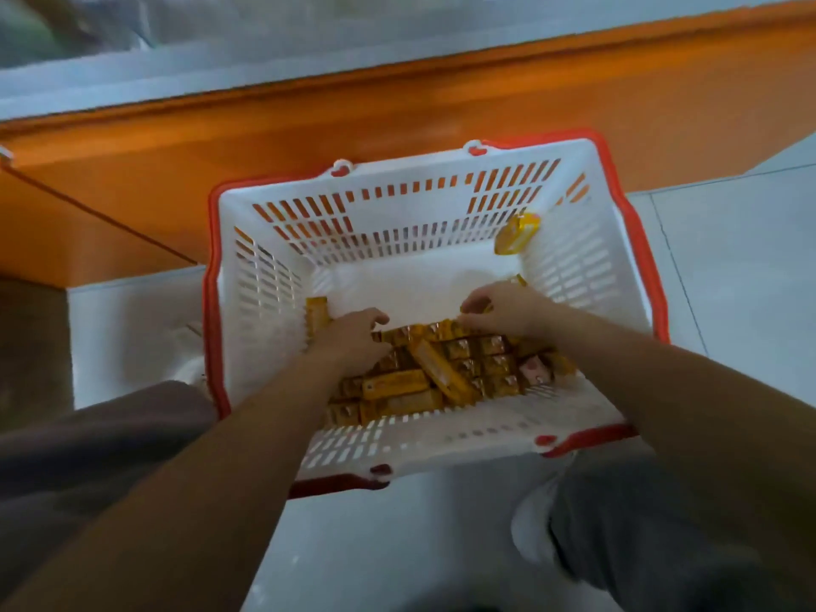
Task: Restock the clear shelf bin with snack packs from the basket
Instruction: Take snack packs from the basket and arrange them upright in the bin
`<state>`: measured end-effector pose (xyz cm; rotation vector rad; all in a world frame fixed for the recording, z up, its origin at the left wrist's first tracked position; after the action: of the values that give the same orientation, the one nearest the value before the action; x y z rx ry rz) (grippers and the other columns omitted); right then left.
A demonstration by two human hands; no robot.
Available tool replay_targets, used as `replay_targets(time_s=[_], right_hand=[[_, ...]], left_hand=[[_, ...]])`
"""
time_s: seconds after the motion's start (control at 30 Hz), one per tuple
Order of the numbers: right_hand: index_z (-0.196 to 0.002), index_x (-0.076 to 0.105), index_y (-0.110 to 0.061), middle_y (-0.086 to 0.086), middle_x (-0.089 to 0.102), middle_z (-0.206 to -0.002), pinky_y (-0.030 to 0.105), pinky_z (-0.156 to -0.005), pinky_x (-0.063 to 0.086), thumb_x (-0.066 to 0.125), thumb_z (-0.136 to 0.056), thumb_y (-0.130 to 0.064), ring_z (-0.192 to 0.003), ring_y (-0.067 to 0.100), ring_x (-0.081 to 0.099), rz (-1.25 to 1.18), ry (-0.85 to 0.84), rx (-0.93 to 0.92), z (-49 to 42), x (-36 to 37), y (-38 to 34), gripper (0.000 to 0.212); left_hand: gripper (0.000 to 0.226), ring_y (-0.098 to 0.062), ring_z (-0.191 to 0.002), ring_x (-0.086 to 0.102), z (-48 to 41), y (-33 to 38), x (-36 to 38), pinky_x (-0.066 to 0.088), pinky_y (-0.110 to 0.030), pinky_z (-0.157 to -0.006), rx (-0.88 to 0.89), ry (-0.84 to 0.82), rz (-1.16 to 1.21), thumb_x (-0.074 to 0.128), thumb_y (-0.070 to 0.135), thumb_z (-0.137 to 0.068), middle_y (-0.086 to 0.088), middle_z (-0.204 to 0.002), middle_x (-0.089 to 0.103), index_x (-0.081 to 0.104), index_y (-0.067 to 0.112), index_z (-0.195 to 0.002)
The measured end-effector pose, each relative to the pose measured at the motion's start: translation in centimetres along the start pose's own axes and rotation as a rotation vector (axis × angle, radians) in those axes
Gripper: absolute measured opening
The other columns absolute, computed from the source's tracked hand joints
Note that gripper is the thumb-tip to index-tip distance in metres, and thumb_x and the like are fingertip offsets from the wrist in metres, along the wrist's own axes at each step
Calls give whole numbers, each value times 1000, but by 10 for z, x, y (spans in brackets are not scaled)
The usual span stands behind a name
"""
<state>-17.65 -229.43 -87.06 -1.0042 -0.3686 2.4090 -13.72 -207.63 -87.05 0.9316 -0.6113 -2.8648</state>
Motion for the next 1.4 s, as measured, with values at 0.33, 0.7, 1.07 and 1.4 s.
replay_targets(time_s=[0.33, 0.7, 1.07, 1.4], right_hand=[[-129, 64, -21, 2, 62, -131, 28, -85, 39, 63, -87, -60, -108, 19, 57, 115, -234, -31, -35, 28, -12, 57], [-128, 64, -22, 1, 59, -131, 34, -92, 37, 54, -91, -63, -109, 19, 53, -110, -180, -2, -40, 28, -12, 56], [-122, 70, -26, 0, 67, -121, 34, -84, 43, 50, -94, -62, -101, 19, 59, -8, -176, -35, -38, 33, -26, 50], [-128, 62, -22, 2, 62, -126, 31, -83, 49, 65, -90, -45, -105, 20, 60, 108, -85, -131, -26, 25, -49, 44]], left_hand=[[61, -27, -134, 51, -38, -1, 22, 45, -43, -109, 143, -211, -67, 75, 24, -94, 0, -155, 48, 50, 37, -148], [52, -23, -131, 54, -50, 4, 20, 47, -43, -104, 178, -225, 53, 82, 37, -85, 3, -142, 60, 65, 31, -134], [82, -12, -116, 54, -42, -5, 19, 45, -34, -95, 179, -380, -44, 78, 1, -83, 12, -131, 55, 46, 33, -152], [74, -15, -110, 45, -50, 3, 12, 37, -34, -92, 235, -318, -134, 89, 36, -76, 16, -114, 46, 55, 38, -141]])
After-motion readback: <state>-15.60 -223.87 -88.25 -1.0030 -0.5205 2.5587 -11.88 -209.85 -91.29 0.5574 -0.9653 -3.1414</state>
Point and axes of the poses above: each hand's wrist, its own z-axis away from the middle knuckle, its own x-axis out of the palm, y = z × x, the point moved 10 cm from there along -z, towards the middle knuckle
